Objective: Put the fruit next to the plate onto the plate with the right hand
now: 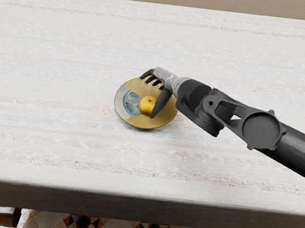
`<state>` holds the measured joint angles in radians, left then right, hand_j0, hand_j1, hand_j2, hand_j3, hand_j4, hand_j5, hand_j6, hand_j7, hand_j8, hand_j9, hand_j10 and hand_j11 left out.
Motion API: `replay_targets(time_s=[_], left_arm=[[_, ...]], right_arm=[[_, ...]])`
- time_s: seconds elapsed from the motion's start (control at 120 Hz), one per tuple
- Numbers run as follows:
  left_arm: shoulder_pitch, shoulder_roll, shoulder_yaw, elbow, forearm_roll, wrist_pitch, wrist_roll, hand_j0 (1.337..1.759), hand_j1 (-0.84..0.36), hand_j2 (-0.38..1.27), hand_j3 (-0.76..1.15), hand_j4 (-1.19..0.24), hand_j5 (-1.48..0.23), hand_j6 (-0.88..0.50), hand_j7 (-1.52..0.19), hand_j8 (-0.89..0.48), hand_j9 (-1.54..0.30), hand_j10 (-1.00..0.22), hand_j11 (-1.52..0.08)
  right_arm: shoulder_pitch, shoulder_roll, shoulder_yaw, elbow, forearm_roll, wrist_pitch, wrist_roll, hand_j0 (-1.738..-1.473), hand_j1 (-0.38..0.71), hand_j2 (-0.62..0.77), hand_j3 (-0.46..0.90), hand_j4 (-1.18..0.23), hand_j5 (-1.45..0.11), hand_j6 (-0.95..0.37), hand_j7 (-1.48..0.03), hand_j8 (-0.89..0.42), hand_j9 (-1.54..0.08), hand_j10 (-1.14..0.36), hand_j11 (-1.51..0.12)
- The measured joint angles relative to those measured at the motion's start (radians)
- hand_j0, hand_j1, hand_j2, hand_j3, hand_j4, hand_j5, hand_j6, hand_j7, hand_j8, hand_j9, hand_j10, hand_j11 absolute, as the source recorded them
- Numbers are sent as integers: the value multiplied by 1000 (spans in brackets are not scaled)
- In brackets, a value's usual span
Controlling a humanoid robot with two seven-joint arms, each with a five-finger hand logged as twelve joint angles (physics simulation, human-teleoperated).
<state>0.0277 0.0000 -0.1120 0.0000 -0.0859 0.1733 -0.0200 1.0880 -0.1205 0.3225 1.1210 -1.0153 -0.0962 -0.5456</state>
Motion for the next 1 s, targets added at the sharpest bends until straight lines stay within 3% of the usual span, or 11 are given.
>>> replay_targets(time_s=[0.2, 0.308, 0.592, 0.692, 0.8, 0.908, 1.0], left_arm=[[1, 0, 0, 0, 0, 0, 0, 1658, 349, 0, 0, 0, 0, -1, 0, -1, 0, 0, 0], [0, 0, 0, 0, 0, 0, 0, 1658, 349, 0, 0, -1, 0, -1, 0, -1, 0, 0, 0], [-1, 0, 0, 0, 0, 0, 0, 1658, 349, 0, 0, 0, 0, -1, 0, -1, 0, 0, 0], [4, 0, 0, 0, 0, -1, 0, 1658, 349, 0, 0, 0, 0, -1, 0, -1, 0, 0, 0], [5, 0, -1, 0, 0, -1, 0, 1658, 349, 0, 0, 0, 0, -1, 0, -1, 0, 0, 0], [5, 0, -1, 0, 0, -1, 0, 1658, 349, 0, 0, 0, 0, -1, 0, 0, 0, 0, 0], [4, 0, 0, 0, 0, -1, 0, 1658, 349, 0, 0, 0, 0, 0, 0, 0, 0, 0, 0]], right_arm=[[7, -13, 1, 2, 2, -17, 0, -1658, -247, 16, 0, -93, -125, -89, -122, -77, -126, -88, -124], [22, -73, 15, 9, 38, 12, -1, -1658, -289, 10, 0, -56, -74, -54, -72, -46, -74, -52, -73], [55, -405, 157, 29, 369, 533, 0, -1658, -335, 3, 0, -15, -19, -15, -18, -13, -19, -14, -18], [49, -493, 171, 29, 484, 641, 6, -1658, -340, 2, 0, -10, -11, -10, -11, -8, -11, -9, -11], [27, -557, 177, 28, 553, 684, 81, -1658, -344, 2, 0, -6, -7, -7, -6, -6, -7, -6, -7], [3, -602, 178, 26, 579, 699, 201, -1658, -347, 1, 0, -4, -4, -5, -4, -4, -4, -4, -4], [-12, -620, 178, 24, 586, 704, 248, -1658, -348, 1, 0, -3, -3, -4, -2, -3, -3, -3, -3]])
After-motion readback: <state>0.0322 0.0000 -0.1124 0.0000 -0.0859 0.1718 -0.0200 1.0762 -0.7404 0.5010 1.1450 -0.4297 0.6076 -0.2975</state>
